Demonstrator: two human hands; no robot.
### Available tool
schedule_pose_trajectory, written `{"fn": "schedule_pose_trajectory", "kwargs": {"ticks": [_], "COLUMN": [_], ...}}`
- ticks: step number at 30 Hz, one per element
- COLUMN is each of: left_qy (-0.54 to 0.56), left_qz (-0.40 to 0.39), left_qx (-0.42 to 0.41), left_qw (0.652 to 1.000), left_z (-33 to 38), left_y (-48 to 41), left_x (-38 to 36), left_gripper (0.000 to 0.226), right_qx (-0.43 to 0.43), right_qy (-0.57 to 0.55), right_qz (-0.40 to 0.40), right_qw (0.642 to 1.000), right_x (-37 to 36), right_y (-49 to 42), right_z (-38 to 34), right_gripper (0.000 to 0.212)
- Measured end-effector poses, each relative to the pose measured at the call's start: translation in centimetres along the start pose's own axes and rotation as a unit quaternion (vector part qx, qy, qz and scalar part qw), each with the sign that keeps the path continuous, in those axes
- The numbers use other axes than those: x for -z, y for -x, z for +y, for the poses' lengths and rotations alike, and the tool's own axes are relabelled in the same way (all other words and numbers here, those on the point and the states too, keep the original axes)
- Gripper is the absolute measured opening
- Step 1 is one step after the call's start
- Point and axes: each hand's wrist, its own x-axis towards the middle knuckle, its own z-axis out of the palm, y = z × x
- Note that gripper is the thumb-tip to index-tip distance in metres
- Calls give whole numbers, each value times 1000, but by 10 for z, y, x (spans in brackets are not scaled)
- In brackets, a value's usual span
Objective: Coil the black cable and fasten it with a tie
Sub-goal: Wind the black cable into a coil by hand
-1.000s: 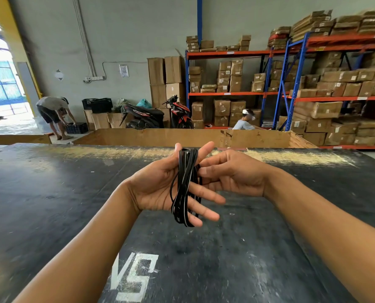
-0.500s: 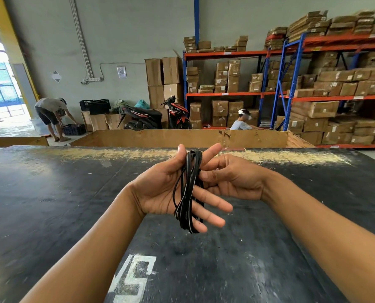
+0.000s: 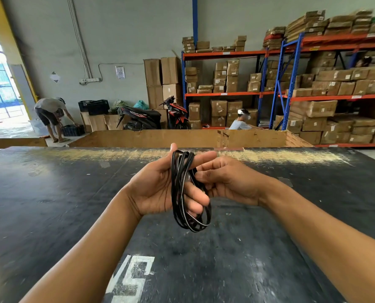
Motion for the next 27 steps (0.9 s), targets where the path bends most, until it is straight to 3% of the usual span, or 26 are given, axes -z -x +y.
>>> {"fn": "schedule_pose_trajectory", "kwargs": {"ticks": [3,7,10,19,22,27], "left_qy": [-19,-24,-32,-13,-46,-283], "left_qz": [89,252,342,406,465,545], "left_qx": [-12,-2,22,87,112,70], "left_qw": [996,967,939,910,877,786], "left_z": [-2,-11,-22,-71,-90,-128], "left_y": [3,-2,-13,-33,-48,-67], "left_x": [1,4,7,23,21,19], "left_gripper": [71,67,73,63,38,27], "right_qx": [-18,-38,-68,-140,-148,-175], "right_qy": [20,64,76,31,7,-19], "right_qz": [67,172,229,320,341,400], "right_qw": [997,982,968,937,928,900], "right_x": [4,7,7,-2,-9,-22], "right_y": [0,4,9,51,68,93], "right_z": [11,30,51,103,112,125], "right_gripper": [30,11,9,31,26,17]}}
